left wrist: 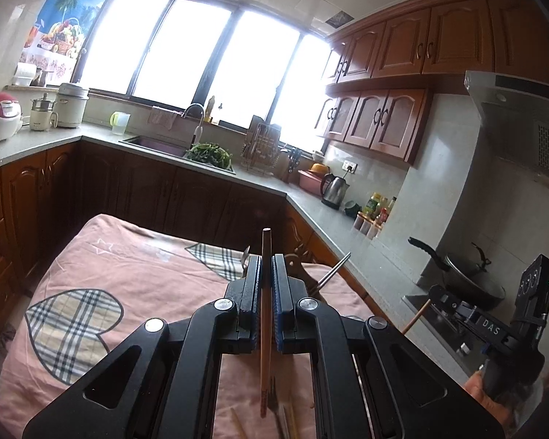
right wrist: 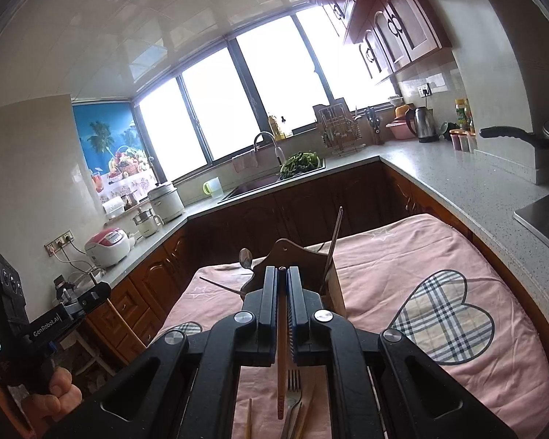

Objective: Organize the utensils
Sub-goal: 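Lift both held chopsticks and carry them over the wooden holder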

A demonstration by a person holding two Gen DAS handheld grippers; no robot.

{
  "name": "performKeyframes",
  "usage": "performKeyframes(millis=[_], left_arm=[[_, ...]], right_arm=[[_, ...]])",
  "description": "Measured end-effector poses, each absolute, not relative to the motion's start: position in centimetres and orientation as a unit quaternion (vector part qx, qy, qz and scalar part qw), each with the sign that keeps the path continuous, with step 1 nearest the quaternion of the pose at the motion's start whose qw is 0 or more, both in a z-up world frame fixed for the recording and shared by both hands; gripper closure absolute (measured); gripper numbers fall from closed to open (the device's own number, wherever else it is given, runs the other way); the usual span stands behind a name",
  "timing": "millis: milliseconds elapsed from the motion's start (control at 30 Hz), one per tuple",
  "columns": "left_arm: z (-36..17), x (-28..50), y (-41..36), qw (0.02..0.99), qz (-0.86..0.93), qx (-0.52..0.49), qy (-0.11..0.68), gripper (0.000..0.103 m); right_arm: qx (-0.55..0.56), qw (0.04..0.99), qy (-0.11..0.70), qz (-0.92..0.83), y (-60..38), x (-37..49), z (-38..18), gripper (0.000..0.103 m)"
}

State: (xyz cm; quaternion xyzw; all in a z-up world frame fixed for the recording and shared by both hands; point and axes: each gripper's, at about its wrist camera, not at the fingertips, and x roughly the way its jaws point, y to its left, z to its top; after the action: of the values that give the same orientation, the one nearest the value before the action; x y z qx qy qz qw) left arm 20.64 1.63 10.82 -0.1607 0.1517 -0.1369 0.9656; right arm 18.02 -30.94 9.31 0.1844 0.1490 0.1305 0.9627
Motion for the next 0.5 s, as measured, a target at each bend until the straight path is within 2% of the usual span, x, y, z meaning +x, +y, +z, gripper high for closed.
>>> performKeyframes(millis=[333,500], left_arm=[[15.1,26.5,0.8,0.971,-0.121,-0.189,0.082,0.098],[15.1,29.9,-0.2,0.976,-0.094,-0.185,0.06,0.098]], right_arm=[[0.19,0.972,0.087,0.107,-32.5,22.6,13.9,0.098],[0.184,0.976,0.066,0.092,-32.9,25.4,15.1,0.098]])
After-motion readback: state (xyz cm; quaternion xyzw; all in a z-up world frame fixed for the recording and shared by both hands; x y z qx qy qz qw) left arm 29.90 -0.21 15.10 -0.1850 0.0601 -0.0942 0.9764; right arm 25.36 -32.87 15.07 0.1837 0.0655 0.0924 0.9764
